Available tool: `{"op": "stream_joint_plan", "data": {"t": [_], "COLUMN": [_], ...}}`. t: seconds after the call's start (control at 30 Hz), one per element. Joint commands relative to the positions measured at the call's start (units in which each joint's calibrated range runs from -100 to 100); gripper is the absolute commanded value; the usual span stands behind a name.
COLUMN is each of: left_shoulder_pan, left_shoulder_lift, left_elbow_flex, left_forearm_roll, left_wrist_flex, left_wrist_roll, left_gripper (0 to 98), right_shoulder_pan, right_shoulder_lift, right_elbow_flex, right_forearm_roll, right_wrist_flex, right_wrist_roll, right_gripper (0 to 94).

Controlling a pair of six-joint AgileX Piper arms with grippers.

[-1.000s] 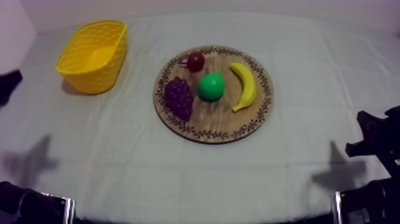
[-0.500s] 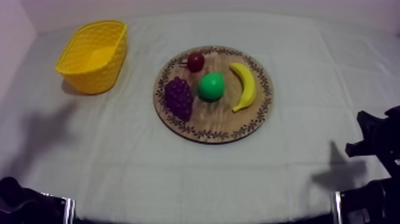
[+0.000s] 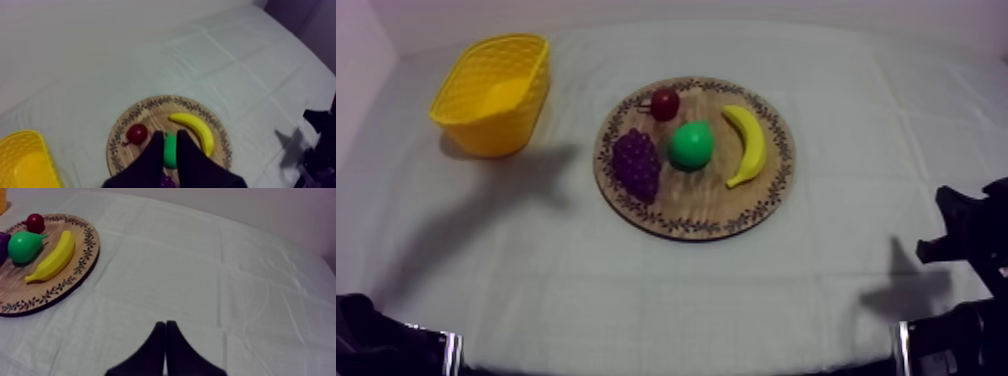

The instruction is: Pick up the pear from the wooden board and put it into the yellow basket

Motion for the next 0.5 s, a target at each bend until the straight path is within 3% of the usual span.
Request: {"op": "stream_joint_plan", "data": {"t": [0.0, 0.27, 0.47], "left_shoulder_pan": [0.4, 0.2, -0.3], "left_shoulder_lift": [3.1, 9.7, 11.8], "left_elbow_flex": [0.3, 0.8, 0.1], "left_forearm_roll": [0.03, 1.05, 4.23], "left_wrist_flex": [-0.1, 1.7, 1.9], "left_wrist_roll": [0.3, 1.5, -2.6], "left_gripper": [12.1, 21.0, 64.2], "right_shoulder_pan": [0.0, 0.0, 0.0], "right_shoulder_lift": [0.0, 0.0, 0.0], "right_elbow_flex": [0.0, 0.0, 0.0], "right_forearm_roll": [0.0, 0.0, 0.0], "right_wrist_flex": [0.0, 0.0, 0.0], "right_wrist_roll": [0.0, 0.0, 0.0], "right_gripper": [0.3, 0.3, 0.3]}}
